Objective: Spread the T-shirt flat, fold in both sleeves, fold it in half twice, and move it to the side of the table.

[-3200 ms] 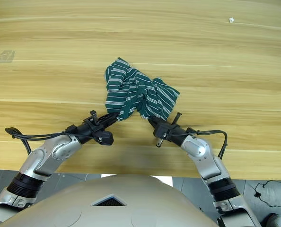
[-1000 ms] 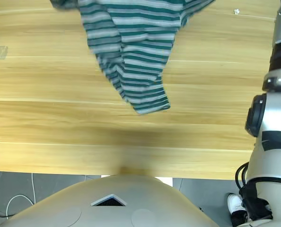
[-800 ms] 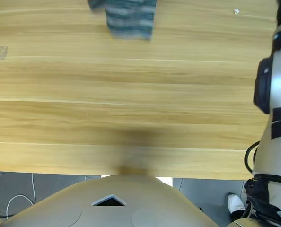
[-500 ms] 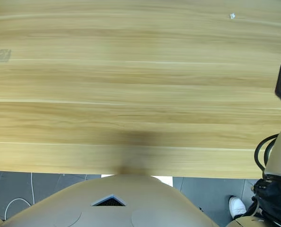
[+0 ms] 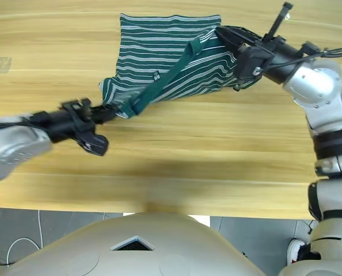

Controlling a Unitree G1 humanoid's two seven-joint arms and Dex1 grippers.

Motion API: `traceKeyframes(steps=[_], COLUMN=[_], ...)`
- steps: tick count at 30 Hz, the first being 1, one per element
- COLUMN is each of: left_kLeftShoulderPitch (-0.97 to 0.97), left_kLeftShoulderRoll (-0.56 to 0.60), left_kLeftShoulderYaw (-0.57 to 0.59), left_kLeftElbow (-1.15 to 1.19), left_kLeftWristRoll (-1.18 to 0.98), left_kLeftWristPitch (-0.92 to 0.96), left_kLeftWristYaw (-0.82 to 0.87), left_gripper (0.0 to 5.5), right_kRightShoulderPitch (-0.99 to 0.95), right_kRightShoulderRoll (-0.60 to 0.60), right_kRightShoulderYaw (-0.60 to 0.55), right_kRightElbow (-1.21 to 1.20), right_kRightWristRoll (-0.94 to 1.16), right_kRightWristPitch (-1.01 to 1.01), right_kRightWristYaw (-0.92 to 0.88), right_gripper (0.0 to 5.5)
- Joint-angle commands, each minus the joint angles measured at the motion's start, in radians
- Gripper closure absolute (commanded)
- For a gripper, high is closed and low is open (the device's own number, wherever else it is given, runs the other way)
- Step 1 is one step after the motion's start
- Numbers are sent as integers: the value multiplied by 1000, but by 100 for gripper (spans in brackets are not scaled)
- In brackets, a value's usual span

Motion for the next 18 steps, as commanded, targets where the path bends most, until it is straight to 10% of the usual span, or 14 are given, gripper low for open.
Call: traceKeyframes(steps=[1, 12, 18], left_kLeftShoulderPitch=[149, 619, 648], left_kLeftShoulderRoll=[161, 113, 117], left_kLeftShoulderYaw=[137, 114, 272], left_kLeftElbow=[-290, -276, -358], left_kLeftWristRoll=[-177, -64, -251], left_kLeftWristPitch=[97, 51, 91], left_kLeftWristYaw=[-271, -344, -468], left_gripper=[550, 550, 437], right_kRightShoulderPitch=[296, 635, 742], right_kRightShoulderRoll=[-198, -336, -384], right_kRightShoulderYaw=[3, -14, -96], right_kRightElbow=[-416, -701, -801], right_kRightWristRoll=[172, 418, 530], right_kRightWristPitch=[198, 388, 529], right_kRightWristYaw=[201, 541, 640], right_gripper=[545, 545, 526])
